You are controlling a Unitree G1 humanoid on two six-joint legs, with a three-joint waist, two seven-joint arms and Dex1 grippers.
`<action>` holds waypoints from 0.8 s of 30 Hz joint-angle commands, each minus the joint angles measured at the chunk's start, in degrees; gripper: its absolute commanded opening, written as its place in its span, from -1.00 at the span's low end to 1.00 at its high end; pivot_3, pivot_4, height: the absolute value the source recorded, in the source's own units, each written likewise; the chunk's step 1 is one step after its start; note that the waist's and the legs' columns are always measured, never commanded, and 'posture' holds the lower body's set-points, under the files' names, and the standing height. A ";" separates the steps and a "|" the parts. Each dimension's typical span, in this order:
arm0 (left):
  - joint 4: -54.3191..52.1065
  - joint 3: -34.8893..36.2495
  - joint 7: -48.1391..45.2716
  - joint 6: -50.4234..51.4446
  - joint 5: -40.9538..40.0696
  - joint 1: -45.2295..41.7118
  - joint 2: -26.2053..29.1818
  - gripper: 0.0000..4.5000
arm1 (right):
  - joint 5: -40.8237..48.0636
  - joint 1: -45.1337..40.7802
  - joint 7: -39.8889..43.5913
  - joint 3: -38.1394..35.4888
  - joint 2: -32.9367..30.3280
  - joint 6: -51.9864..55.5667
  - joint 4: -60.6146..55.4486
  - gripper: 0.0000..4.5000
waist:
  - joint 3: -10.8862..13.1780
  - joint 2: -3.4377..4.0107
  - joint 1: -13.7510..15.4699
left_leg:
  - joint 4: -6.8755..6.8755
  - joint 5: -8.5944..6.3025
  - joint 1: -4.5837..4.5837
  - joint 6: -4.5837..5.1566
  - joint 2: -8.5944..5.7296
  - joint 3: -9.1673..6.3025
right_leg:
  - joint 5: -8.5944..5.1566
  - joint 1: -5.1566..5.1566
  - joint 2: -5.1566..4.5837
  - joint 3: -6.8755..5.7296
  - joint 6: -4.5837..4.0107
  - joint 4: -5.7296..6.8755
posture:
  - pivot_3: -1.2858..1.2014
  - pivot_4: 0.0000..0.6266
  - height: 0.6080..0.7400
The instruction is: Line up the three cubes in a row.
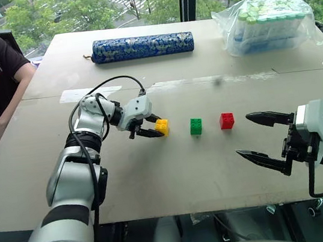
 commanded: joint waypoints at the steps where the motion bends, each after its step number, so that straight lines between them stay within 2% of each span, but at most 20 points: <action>1: -0.99 2.41 -0.08 -0.38 -0.53 -0.03 0.60 0.85 | 0.87 0.57 0.45 -2.15 -1.09 -0.20 -1.34 1.00 | 0.00 0.00 0.00 | 0.00 0.00 0.00 0.00 0.00 0.00 | 0.00 0.00 0.00 0.00 0.00 0.00 | 0.03 -0.52 1.00; 2: -2.42 3.34 -0.84 0.76 -1.68 0.75 1.03 0.99 | 0.59 0.81 0.70 -2.13 -1.31 -0.25 -1.13 1.00 | 0.00 0.00 -0.01 | 0.00 0.00 0.00 0.00 0.00 0.00 | 0.00 0.00 0.00 0.00 0.00 0.00 | 0.03 -0.52 1.00; 5: -10.06 6.18 -1.78 5.41 -5.90 4.86 3.22 0.99 | -0.06 2.21 1.26 -2.48 -1.74 -0.59 -0.65 1.00 | 0.00 0.01 -0.26 | 0.00 0.00 0.01 0.00 0.02 0.00 | 0.00 0.00 0.00 0.00 0.00 0.01 | 0.03 -0.52 1.00; 6: -16.19 7.96 -1.44 10.33 -8.11 8.19 4.62 0.99 | -0.44 3.24 1.43 -2.87 -1.64 -0.79 -0.28 1.00 | 0.00 0.01 -0.37 | 0.00 0.00 0.02 0.00 0.03 0.01 | 0.00 -0.01 0.00 0.01 0.00 0.03 | 0.03 -0.52 1.00; 9: -40.61 13.90 4.94 25.75 -14.13 22.85 9.19 0.99 | -3.24 7.75 1.23 -4.70 -0.56 -1.94 1.62 1.00 | -0.01 0.03 -1.20 | -0.02 0.00 0.07 0.00 0.10 0.02 | -0.03 0.00 -0.01 0.01 -0.04 0.09 | 0.03 -0.52 1.00; 11: -56.84 19.60 12.79 37.24 -18.87 33.40 10.56 0.99 | -6.36 11.50 1.22 -6.44 0.63 -4.04 3.44 1.00 | -0.01 0.03 -1.21 | -0.08 0.00 0.14 -0.01 0.13 0.02 | -0.07 0.05 -0.08 0.01 -0.06 0.10 | 0.03 -0.52 1.00; 13: -71.93 27.10 21.20 47.01 -23.11 45.56 10.10 0.99 | -7.49 15.20 2.07 -8.91 2.20 -5.82 5.03 1.00 | -0.03 0.07 -1.21 | -0.07 0.00 0.19 -0.01 0.22 -0.01 | -0.09 0.06 -0.21 0.03 -0.05 0.16 | 0.03 -0.52 1.00; 15: -82.54 32.23 27.53 51.47 -24.69 56.30 8.52 0.99 | -8.40 17.37 3.23 -11.01 3.19 -7.70 7.16 1.00 | -0.05 0.09 -1.20 | -0.08 0.00 0.32 -0.01 0.18 0.03 | -0.13 0.20 -0.26 0.00 0.00 0.18 | 0.03 -0.52 1.00; 19: -94.40 39.65 35.60 55.94 -27.76 71.60 4.81 0.99 | -9.04 20.43 7.01 -13.97 3.42 -10.38 11.47 1.00 | -0.10 0.05 -1.16 | -0.05 0.00 0.77 -0.01 0.11 0.11 | -0.24 0.63 -0.32 0.05 0.15 0.15 | 0.03 -0.52 1.00; 21: -96.21 43.51 37.12 55.32 -28.88 77.81 3.27 0.99 | -10.36 22.23 8.68 -15.23 3.33 -11.87 14.21 1.00 | -0.10 -0.06 -0.88 | -0.07 0.00 1.24 -0.01 0.10 0.11 | -0.45 1.09 -0.33 0.04 -0.07 0.10 | 0.03 -0.52 1.00; 24: -98.32 46.39 38.23 54.41 -30.85 83.31 1.98 0.99 | -11.64 23.30 10.98 -16.62 3.07 -14.02 18.23 1.00 | -0.13 -0.06 -0.87 | -0.10 -0.01 1.42 -0.01 0.14 0.19 | -0.54 1.13 -0.42 0.17 -0.15 0.09 | 0.03 -0.52 1.00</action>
